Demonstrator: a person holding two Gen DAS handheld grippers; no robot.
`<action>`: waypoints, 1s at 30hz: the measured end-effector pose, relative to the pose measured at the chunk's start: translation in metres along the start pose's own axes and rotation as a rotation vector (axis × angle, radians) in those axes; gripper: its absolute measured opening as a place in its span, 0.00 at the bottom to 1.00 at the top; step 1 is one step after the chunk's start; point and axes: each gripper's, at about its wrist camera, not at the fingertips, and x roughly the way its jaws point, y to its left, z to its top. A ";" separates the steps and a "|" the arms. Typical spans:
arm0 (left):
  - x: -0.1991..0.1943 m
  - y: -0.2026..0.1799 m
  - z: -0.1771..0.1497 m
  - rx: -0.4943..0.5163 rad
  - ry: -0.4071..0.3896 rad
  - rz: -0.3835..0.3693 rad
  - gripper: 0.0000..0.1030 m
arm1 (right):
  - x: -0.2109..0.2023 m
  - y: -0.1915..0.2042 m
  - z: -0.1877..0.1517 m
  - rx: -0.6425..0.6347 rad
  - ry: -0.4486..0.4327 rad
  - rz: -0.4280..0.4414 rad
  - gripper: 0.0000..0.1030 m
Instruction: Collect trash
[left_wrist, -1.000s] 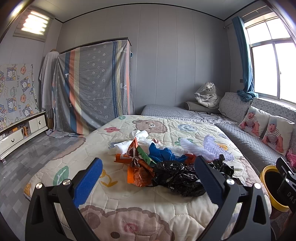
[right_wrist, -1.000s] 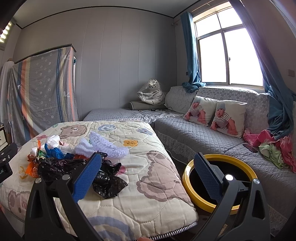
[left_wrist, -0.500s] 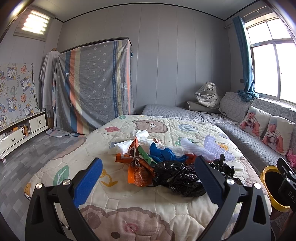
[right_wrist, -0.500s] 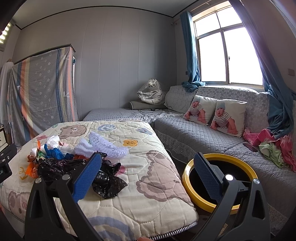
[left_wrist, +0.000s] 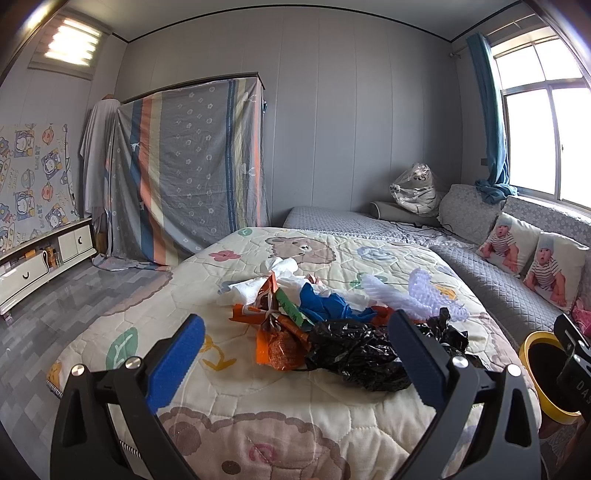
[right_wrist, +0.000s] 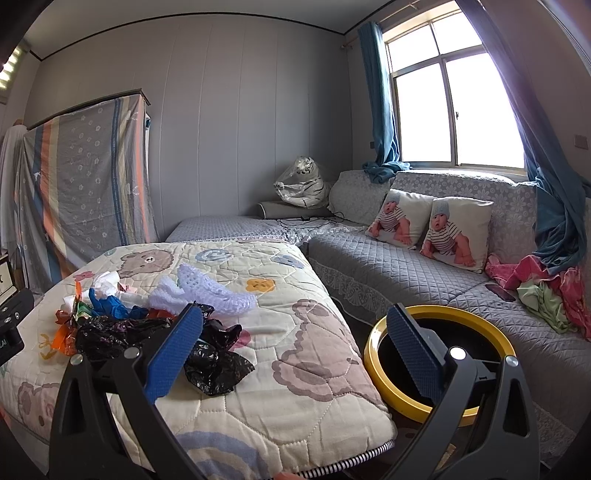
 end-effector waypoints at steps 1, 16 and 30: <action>0.000 0.000 0.000 0.000 0.000 0.001 0.93 | 0.000 0.000 0.000 0.002 -0.001 -0.002 0.93; 0.010 0.002 -0.007 -0.017 0.068 -0.021 0.93 | -0.008 -0.029 0.015 0.079 -0.124 0.168 0.93; 0.024 0.022 0.002 -0.049 0.050 -0.202 0.93 | 0.034 -0.017 0.010 -0.083 0.070 0.366 0.93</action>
